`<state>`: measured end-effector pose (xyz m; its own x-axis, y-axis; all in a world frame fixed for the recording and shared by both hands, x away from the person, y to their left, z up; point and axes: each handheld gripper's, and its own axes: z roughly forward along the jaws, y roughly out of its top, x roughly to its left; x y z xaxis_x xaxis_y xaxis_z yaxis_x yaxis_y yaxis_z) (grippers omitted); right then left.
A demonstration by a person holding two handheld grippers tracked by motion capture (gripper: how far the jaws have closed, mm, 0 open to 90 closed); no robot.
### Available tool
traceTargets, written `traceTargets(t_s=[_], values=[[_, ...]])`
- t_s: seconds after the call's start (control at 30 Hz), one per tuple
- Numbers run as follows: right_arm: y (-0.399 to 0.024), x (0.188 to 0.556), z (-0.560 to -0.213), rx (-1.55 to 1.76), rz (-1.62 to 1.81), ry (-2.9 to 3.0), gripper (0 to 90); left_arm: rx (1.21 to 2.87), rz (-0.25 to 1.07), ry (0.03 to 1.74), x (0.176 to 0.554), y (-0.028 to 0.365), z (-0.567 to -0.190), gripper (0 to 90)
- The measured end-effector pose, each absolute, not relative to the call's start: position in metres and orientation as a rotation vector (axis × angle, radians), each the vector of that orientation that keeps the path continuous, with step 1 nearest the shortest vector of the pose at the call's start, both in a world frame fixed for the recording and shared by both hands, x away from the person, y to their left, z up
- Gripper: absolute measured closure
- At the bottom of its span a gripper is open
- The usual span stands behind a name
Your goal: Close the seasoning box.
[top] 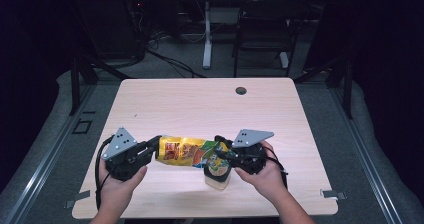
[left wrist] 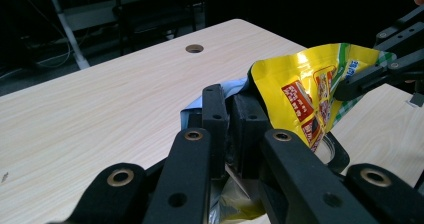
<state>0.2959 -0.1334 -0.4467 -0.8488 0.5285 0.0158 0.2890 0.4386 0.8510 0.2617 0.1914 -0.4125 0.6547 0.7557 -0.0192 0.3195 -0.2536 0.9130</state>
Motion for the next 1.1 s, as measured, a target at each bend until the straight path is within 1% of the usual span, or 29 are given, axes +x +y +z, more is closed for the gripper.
traceTargets(t_s=[1.1], values=[[-0.1318, 0.2960, -0.4494, 0.711, 1.376, 2.442, 86.0, 1.831, 0.526, 0.856, 0.2628, 0.1920, -0.4143, 86.0]])
